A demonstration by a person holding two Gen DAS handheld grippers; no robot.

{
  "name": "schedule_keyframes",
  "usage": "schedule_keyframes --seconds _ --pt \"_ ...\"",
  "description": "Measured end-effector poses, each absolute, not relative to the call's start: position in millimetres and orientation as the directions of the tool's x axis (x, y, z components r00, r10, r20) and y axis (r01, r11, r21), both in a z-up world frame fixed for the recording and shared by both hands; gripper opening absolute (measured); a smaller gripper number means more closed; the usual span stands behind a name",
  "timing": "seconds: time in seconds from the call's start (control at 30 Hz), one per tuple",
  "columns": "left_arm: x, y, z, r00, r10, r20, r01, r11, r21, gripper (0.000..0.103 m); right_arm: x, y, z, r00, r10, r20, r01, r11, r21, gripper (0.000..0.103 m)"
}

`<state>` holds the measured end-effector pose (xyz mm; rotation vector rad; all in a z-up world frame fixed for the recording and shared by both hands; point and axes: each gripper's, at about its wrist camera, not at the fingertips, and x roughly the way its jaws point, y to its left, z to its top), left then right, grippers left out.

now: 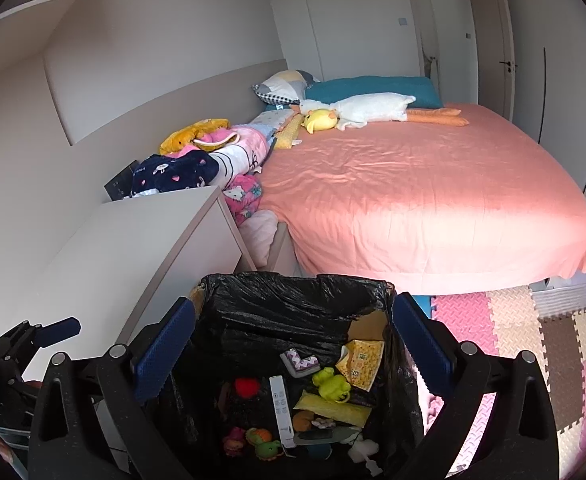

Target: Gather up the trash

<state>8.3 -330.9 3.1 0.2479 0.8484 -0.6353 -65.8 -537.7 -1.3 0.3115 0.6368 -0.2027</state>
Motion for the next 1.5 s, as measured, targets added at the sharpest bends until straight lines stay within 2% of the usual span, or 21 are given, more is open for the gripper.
schedule_keyframes --seconds 1.5 --pt "-3 -329 0 0.523 -0.426 -0.738 0.620 0.785 -0.014 0.097 -66 -531 -5 0.774 -0.077 -0.628 0.266 0.940 0.213 0.099"
